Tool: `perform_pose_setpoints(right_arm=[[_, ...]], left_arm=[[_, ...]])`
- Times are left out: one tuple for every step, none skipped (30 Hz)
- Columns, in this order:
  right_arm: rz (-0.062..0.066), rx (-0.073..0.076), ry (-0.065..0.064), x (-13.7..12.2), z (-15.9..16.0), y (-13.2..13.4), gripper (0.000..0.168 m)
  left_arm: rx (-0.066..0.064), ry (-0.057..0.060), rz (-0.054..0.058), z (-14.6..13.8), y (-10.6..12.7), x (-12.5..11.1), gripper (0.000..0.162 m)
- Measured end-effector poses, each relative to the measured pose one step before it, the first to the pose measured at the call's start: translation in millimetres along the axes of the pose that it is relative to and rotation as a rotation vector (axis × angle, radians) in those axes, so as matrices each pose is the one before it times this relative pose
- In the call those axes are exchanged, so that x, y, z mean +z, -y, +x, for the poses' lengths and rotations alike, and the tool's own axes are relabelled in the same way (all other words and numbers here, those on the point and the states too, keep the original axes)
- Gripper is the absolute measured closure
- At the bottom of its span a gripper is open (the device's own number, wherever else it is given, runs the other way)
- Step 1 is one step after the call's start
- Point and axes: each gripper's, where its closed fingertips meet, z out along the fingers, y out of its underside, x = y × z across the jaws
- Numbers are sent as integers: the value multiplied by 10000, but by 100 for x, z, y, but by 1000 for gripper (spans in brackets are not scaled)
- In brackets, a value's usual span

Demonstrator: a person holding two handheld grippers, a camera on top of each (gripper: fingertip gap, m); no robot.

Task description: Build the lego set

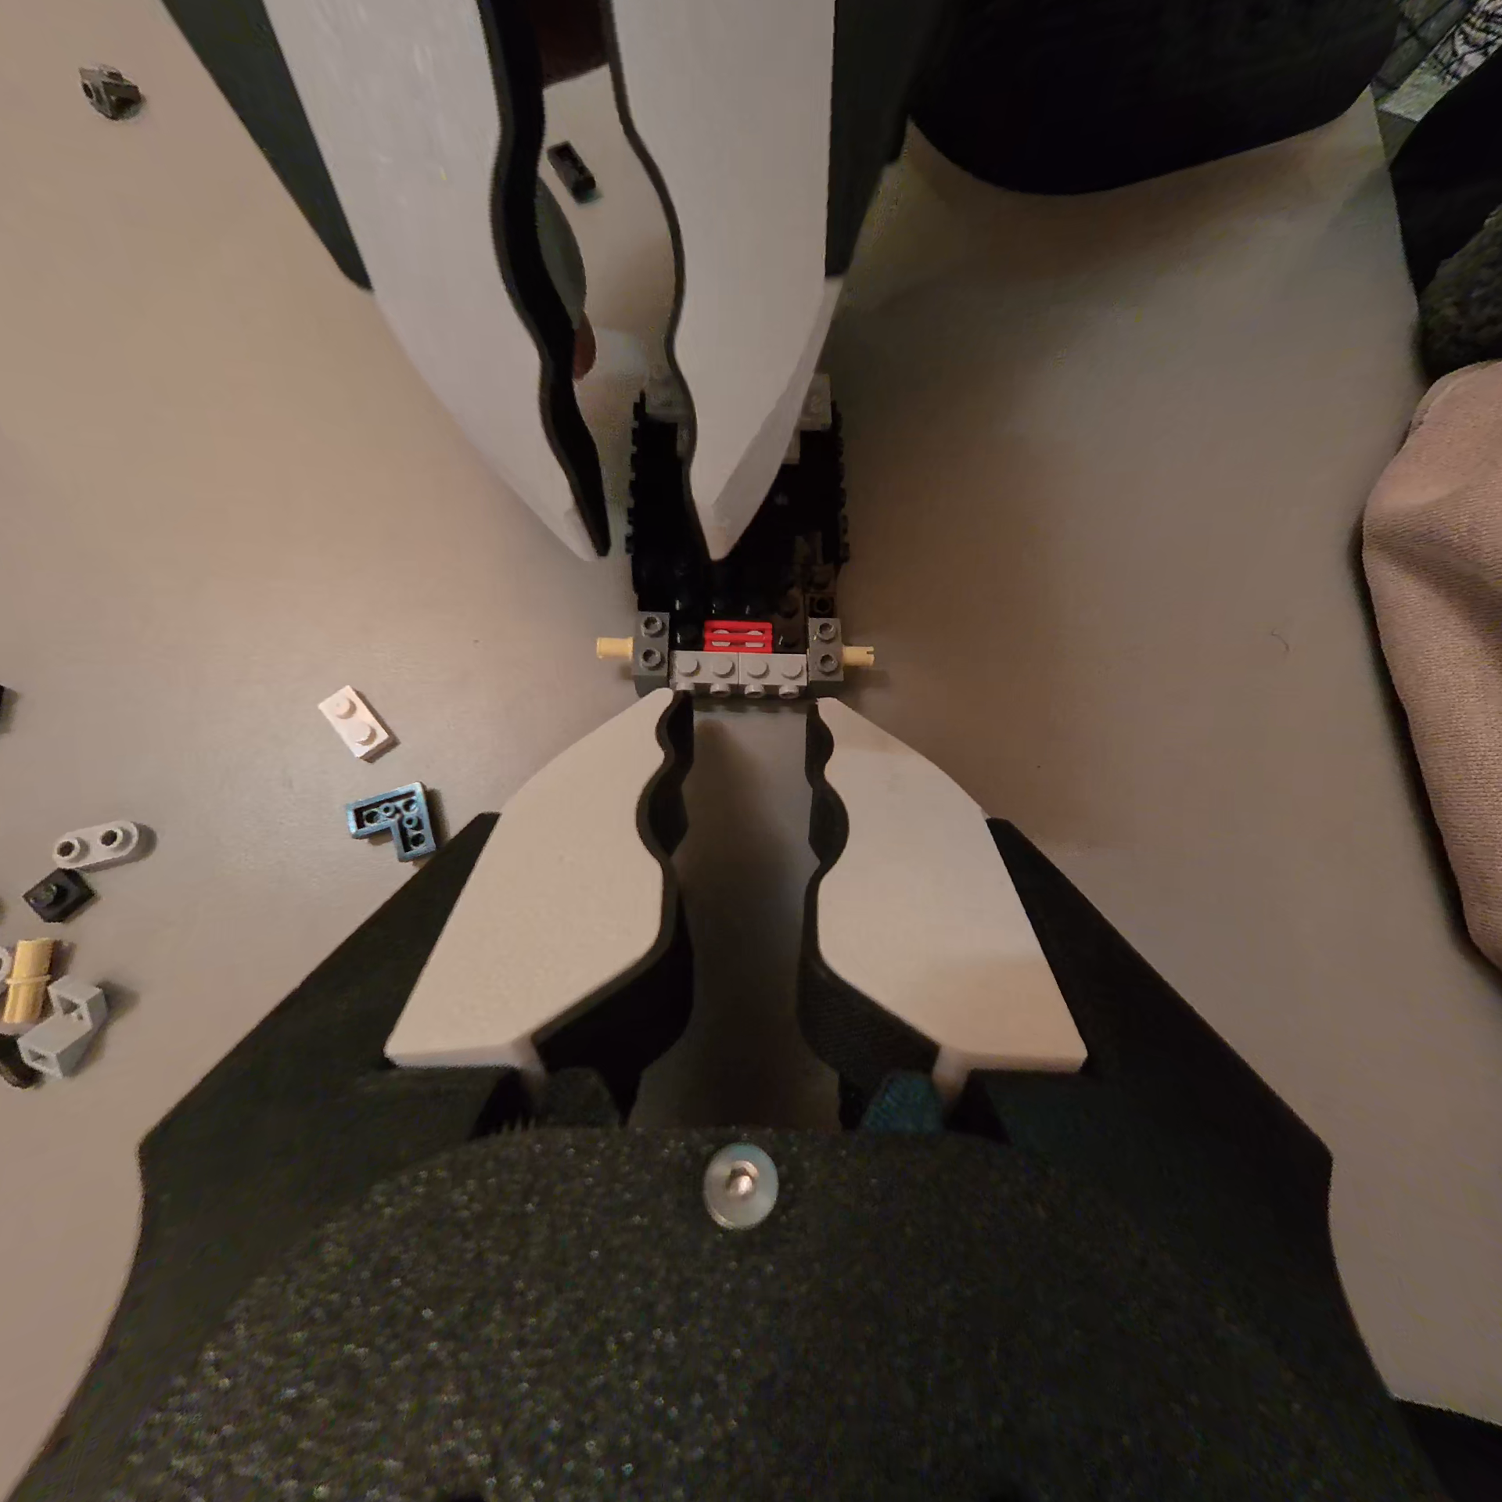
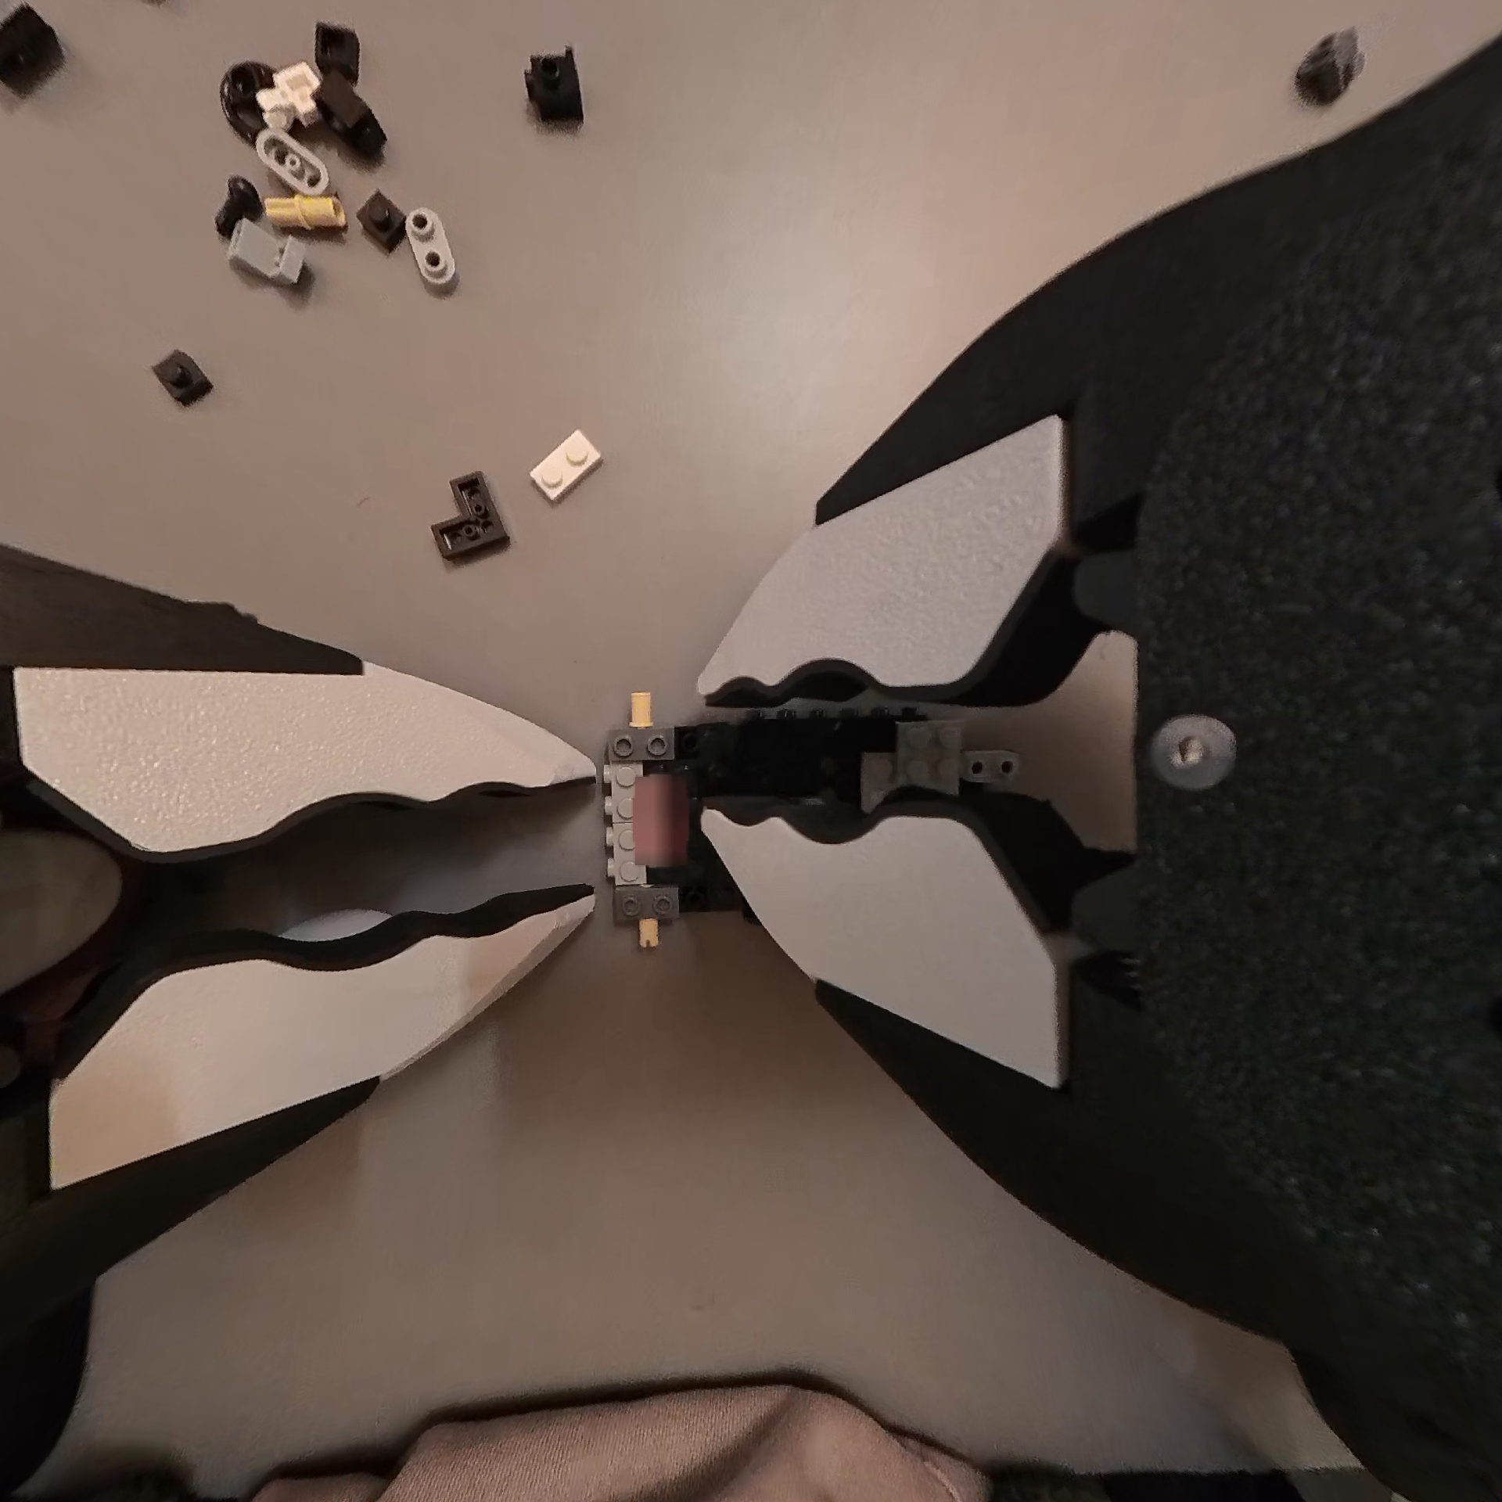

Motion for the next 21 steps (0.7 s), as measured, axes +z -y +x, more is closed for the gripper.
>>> perform_pose_setpoints(right_arm=[[220, 119, 115, -417, 67, 94, 148], [260, 153, 128, -459, 152, 117, 148], [253, 204, 180, -465, 189, 82, 148], [190, 237, 246, -423, 180, 2, 148], [109, 205, 244, -328, 189, -65, 148], [49, 126, 183, -240, 247, -115, 147], [-24, 83, 190, -115, 215, -160, 147], [-55, 96, 240, -28, 135, -153, 147], [-42, 108, 239, 70, 153, -82, 147], [-24, 117, 259, 146, 141, -23, 147], [-30, 124, 312, 208, 38, 17, 147], [-23, 107, 303, 240, -4, 78, 147], [-38, 84, 267, 262, -18, 100, 146], [-81, 45, 204, 253, 8, 48, 146], [-102, 4, 191, 260, -38, 17, 145], [-101, 5, 163, 256, -41, -3, 144], [-111, 18, 95, 257, 49, -30, 143], [-69, 6, 118, 255, -27, 8, 143], [-44, 4, 124, 262, -80, 37, 143], [-97, 0, 36, 250, 23, -28, 142], [-95, -38, -39, 224, 100, -12, 142]], left_arm=[[-10, 8, 7, -11, 13, -22, 135], [-14, 14, 5, -18, 3, -16, 135], [-10, 26, 7, -36, 13, -22, 134], [-9, 28, 12, -38, 19, -19, 133], [-20, 16, 28, -33, 40, -24, 131], [-27, 13, 36, -28, 46, -25, 128], [-29, 14, 43, -45, 71, -20, 124], [-30, 19, 42, -43, 58, -17, 120], [-32, 29, 48, -72, 74, -6, 115], [-17, 11, 36, -20, 55, 2, 110], [15, -6, 15, 24, 22, 18, 106], [41, 8, 11, 51, 25, 48, 101], [61, 29, -18, 38, -2, 88, 97], [77, 4, -34, 85, -27, 120, 94], [85, 2, -6, 101, 18, 120, 91], [98, 5, 0, 113, 55, 128, 90], [106, 37, -43, 59, -20, 133, 90], [119, 84, -72, -11, -54, 141, 90], [123, 106, -37, -56, 7, 117, 90], [87, 72, -14, -35, 35, 97, 91], [60, 58, -3, -29, 48, 85, 93]])
